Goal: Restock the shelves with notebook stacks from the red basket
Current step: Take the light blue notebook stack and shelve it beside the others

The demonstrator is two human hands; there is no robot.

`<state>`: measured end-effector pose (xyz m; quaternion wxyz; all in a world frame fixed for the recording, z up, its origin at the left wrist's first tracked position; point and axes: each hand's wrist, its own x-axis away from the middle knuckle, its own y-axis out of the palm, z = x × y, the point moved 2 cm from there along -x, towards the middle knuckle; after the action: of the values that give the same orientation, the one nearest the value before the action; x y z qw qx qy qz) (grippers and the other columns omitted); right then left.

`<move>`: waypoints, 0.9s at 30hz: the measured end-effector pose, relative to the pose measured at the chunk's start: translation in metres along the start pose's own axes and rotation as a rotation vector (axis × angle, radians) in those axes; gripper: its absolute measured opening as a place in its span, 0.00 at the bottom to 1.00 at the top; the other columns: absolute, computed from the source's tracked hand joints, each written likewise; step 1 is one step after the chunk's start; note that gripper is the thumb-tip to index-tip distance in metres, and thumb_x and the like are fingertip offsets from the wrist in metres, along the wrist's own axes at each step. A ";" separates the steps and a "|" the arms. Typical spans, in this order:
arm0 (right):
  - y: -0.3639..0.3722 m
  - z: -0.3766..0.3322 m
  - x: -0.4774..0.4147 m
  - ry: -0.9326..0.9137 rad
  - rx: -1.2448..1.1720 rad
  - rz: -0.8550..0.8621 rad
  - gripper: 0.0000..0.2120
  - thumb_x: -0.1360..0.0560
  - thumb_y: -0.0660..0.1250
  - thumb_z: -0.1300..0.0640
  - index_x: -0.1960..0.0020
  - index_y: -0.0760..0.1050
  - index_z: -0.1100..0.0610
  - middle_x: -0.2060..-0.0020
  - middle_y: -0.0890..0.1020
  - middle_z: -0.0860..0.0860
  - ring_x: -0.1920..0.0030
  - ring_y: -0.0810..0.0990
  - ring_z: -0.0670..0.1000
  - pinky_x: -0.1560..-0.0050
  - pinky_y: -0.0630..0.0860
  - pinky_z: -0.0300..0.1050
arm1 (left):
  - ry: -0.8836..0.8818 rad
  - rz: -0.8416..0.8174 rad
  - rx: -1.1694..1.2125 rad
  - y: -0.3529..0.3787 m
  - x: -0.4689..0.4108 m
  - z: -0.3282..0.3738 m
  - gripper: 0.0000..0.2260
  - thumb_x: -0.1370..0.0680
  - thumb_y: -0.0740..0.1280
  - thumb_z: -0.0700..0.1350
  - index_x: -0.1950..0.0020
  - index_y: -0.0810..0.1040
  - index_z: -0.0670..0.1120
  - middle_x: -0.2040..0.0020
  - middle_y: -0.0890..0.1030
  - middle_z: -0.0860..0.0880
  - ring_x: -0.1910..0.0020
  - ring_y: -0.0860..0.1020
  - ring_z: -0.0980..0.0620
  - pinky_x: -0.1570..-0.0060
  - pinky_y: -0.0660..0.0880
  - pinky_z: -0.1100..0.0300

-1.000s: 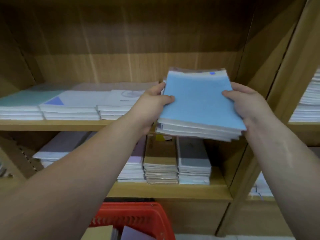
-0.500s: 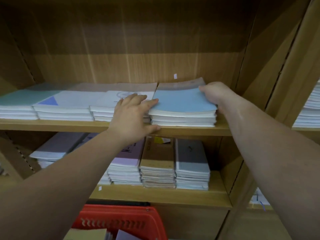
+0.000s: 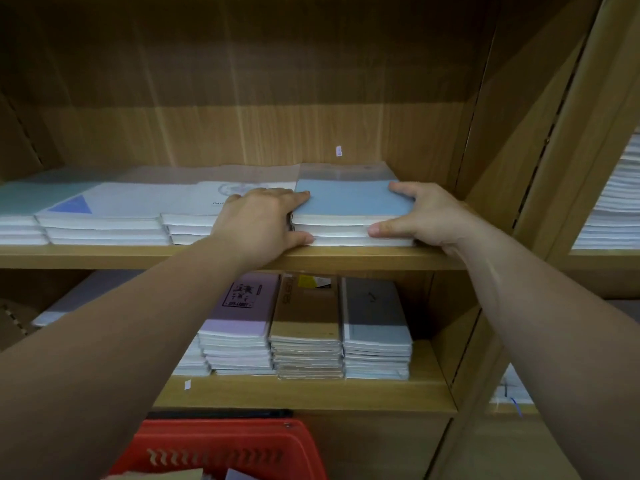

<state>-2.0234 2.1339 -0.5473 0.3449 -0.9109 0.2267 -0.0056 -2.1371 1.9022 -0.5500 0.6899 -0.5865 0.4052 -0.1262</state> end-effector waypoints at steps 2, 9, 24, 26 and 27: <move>0.000 0.002 -0.005 0.017 -0.024 -0.007 0.54 0.43 0.85 0.44 0.22 0.66 0.50 0.32 0.71 0.48 0.38 0.69 0.49 0.40 0.66 0.41 | -0.004 0.000 0.028 0.001 -0.002 -0.001 0.34 0.26 0.68 0.66 0.22 0.64 0.59 0.24 0.70 0.54 0.27 0.68 0.49 0.33 0.70 0.47; 0.003 0.006 -0.002 -0.038 -0.140 0.027 0.57 0.42 0.78 0.35 0.19 0.60 0.52 0.25 0.68 0.48 0.33 0.69 0.47 0.31 0.68 0.44 | 0.058 0.025 0.002 0.005 0.002 0.002 0.34 0.24 0.58 0.70 0.21 0.61 0.59 0.23 0.69 0.51 0.25 0.67 0.46 0.29 0.66 0.43; 0.016 0.006 0.007 -0.032 0.061 0.293 0.46 0.37 0.73 0.27 0.26 0.71 0.50 0.30 0.73 0.48 0.38 0.72 0.47 0.41 0.70 0.43 | 0.009 -0.068 0.028 0.008 0.004 0.003 0.25 0.16 0.49 0.60 0.19 0.54 0.59 0.18 0.56 0.52 0.20 0.56 0.47 0.24 0.54 0.39; 0.026 0.011 0.024 -0.074 0.165 0.463 0.43 0.34 0.69 0.25 0.27 0.72 0.50 0.28 0.73 0.50 0.31 0.72 0.52 0.36 0.70 0.47 | 0.022 -0.039 0.052 0.008 0.028 0.002 0.26 0.16 0.50 0.59 0.18 0.49 0.58 0.17 0.51 0.51 0.19 0.50 0.47 0.22 0.48 0.39; 0.036 0.014 0.035 -0.111 0.198 0.532 0.41 0.31 0.67 0.26 0.26 0.71 0.49 0.25 0.70 0.52 0.26 0.67 0.54 0.30 0.66 0.51 | 0.040 -0.005 0.070 0.010 0.045 0.000 0.27 0.16 0.51 0.59 0.18 0.47 0.58 0.17 0.50 0.50 0.18 0.48 0.47 0.22 0.46 0.39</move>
<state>-2.0046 2.1047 -0.5853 0.4331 -0.7803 0.4368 0.1128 -2.1111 1.8760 -0.5776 0.7014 -0.5605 0.4126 -0.1538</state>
